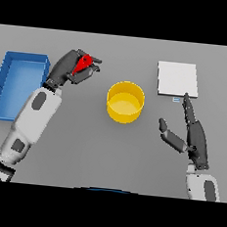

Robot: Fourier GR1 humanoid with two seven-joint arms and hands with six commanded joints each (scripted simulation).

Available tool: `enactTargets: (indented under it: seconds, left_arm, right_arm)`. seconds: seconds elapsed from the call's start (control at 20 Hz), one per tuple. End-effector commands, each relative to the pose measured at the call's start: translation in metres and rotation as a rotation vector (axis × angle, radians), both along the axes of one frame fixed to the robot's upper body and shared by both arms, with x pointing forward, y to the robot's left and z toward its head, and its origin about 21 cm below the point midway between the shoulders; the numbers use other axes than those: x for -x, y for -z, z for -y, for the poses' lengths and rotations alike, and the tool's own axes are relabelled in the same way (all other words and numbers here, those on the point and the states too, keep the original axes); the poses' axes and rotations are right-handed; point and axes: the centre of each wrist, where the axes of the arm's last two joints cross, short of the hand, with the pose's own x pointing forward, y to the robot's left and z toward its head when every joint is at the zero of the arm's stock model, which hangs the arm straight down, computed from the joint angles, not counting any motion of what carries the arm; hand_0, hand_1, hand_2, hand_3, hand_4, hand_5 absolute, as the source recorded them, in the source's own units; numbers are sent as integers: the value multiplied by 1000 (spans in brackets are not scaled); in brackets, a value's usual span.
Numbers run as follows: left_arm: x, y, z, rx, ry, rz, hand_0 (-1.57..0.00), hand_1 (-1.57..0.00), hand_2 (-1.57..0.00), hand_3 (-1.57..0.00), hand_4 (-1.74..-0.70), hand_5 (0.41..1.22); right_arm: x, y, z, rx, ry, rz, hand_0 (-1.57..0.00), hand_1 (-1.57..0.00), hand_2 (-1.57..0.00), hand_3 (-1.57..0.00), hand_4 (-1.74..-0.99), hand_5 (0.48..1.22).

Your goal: Pick up the red beaker and tilt it to pour out 1 green nut into yellow bowl. Pick up the yellow bowl and place it on the metallic measuring scale.

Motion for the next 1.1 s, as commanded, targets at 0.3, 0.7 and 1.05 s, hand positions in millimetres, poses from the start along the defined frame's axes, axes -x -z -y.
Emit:
enactTargets:
  seconds: [0.3, 0.7, 1.05]
  left_arm:
    - [-6, -32, 36, -467, 140, 73, -1570, -1570, -1570, -1570, -1740, 1162]
    - [-15, -47, 79, -1022, 293, 152, -1571, -1571, -1571, -1383, -1710, 1211]
    - [-20, -60, 104, -1320, 478, 249, -1571, -1571, -1571, -1429, -1725, 1219]
  right_arm:
    - [-2, -3, 0, -27, -13, -14, 1, 1, 1, 1, -1181, 669]
    - [-4, -3, 1, -54, 9, -47, 1, 1, 1, 1, -1195, 671]
    - [0, 1, -5, -80, 3, -40, 1, 1, 1, 1, -1221, 617]
